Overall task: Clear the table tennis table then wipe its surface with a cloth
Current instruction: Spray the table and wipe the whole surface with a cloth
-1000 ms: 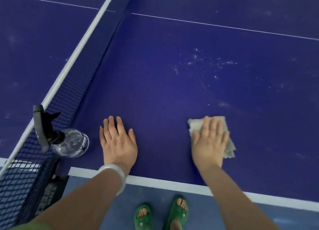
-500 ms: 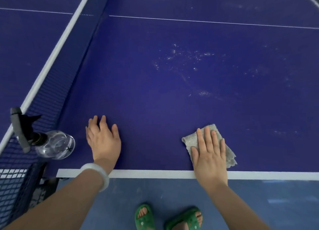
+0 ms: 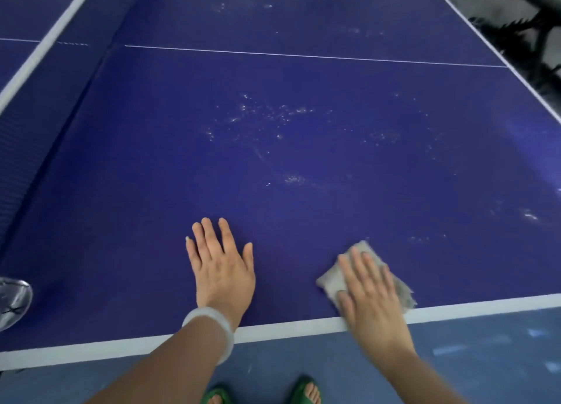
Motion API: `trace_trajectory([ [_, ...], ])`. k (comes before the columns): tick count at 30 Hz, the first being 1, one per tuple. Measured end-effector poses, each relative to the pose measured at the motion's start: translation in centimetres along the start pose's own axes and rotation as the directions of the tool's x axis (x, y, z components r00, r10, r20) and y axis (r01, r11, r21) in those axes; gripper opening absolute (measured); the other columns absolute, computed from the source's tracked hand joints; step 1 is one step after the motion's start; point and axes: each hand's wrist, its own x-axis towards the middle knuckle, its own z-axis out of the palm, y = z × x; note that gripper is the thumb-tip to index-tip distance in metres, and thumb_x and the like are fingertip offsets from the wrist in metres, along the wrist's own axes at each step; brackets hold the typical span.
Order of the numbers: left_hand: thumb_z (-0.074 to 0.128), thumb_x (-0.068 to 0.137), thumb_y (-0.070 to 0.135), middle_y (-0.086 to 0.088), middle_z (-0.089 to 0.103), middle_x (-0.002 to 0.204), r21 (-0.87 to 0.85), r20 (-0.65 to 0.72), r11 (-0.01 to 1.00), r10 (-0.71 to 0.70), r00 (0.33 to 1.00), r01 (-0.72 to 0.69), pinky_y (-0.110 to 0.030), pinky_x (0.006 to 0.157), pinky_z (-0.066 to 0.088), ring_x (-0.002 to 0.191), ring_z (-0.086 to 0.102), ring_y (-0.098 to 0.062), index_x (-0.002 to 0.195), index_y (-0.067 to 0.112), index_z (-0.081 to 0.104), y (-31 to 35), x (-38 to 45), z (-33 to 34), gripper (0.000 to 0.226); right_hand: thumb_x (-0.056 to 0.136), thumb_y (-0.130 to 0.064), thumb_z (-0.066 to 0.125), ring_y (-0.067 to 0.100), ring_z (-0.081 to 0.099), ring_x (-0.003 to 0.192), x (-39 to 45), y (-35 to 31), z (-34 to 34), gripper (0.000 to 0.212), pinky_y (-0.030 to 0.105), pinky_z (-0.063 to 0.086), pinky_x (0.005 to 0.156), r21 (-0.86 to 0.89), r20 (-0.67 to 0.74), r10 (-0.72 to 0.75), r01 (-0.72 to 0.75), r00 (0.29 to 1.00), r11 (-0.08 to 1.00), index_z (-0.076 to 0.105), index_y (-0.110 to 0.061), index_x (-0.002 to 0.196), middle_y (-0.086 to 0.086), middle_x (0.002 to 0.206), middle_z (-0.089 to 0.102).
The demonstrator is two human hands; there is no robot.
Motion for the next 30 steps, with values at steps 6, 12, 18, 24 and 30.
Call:
trace_trajectory([
  [6,0.013,0.096,0.049,-0.027,0.024,0.154,0.024,-0.005,0.999,-0.027,1.0,0.027,-0.055,0.119,0.013,0.146,0.016,-0.04,0.15,0.003,0.028,0.4,0.1,-0.1,0.072,0.098,-0.05,0.008,0.027,0.01,0.149,1.8,5.8,0.1,0.063,0.052,0.006,0.12,0.156,0.009,0.633,-0.627,0.774,0.763,0.01,-0.02,0.154,0.009,0.161,0.018],
  [12,0.009,0.096,0.05,-0.024,0.021,0.156,0.038,-0.012,0.999,-0.031,0.999,0.031,-0.052,0.12,0.01,0.147,0.012,-0.037,0.151,0.005,0.025,0.4,0.1,0.0,0.073,0.098,-0.043,0.019,0.03,0.017,0.148,6.8,-5.1,-0.2,0.062,0.052,0.015,0.116,0.053,-0.044,0.02,-0.017,0.999,0.998,0.026,-0.014,0.153,0.012,0.158,0.026],
  [18,0.015,0.099,0.047,-0.02,0.016,0.158,0.033,0.0,0.998,-0.048,0.999,0.048,-0.05,0.121,0.006,0.149,0.007,-0.033,0.152,0.007,0.022,0.5,0.0,-0.1,0.067,0.098,-0.044,0.017,0.023,0.018,0.148,10.7,3.3,-0.3,0.06,0.047,0.014,0.118,-0.039,-0.04,-0.204,0.203,0.978,0.978,0.025,-0.02,0.153,0.005,0.159,0.026],
  [24,0.007,0.097,0.051,-0.019,0.02,0.158,0.083,-0.005,0.995,-0.058,0.998,0.058,-0.049,0.121,0.008,0.149,0.009,-0.032,0.152,0.008,0.024,0.6,0.0,0.0,0.071,0.103,-0.039,0.016,0.028,0.006,0.15,11.3,7.1,-0.6,0.058,0.053,0.005,0.12,0.151,-0.016,0.515,-0.507,0.857,0.849,0.011,-0.014,0.155,0.012,0.162,0.012],
  [30,0.013,0.098,0.05,-0.02,0.026,0.156,0.105,-0.006,0.992,-0.07,0.998,0.07,-0.049,0.119,0.014,0.148,0.017,-0.033,0.15,0.007,0.03,0.8,0.2,-0.3,0.07,0.101,-0.041,0.019,0.028,0.009,0.15,13.3,-6.9,-0.3,0.06,0.053,0.016,0.118,0.075,-0.06,-0.275,0.279,0.96,0.957,0.021,-0.014,0.154,0.011,0.161,0.018],
])
